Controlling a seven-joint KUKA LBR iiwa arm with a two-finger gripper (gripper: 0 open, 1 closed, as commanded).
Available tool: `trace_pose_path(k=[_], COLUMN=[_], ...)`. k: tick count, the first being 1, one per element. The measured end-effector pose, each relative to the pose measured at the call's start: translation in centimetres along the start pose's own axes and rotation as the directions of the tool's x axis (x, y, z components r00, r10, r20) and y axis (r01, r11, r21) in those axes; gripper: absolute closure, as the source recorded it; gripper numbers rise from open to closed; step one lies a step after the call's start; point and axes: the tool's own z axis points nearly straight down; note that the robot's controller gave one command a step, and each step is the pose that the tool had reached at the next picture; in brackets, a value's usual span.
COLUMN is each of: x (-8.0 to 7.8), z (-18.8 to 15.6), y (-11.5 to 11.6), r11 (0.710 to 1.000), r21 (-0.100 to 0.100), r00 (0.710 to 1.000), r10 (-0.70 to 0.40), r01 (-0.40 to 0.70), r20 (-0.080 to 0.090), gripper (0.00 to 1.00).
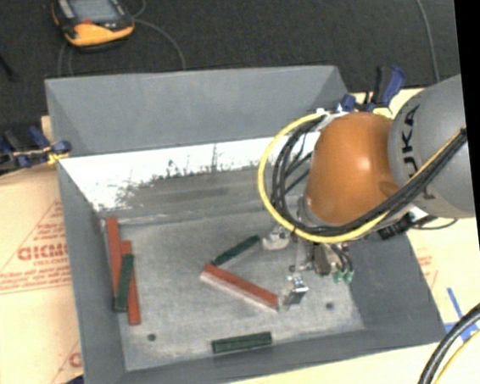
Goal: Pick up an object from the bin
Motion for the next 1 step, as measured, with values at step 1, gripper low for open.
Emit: trace_pose_path(k=[1], x=[0.25], z=[6.11], y=[1.27], r11=[0.994], r21=[0.001], r00=[0.994], r10=[-0.107], r01=[0.107], r20=[-0.004], gripper=[0.0])
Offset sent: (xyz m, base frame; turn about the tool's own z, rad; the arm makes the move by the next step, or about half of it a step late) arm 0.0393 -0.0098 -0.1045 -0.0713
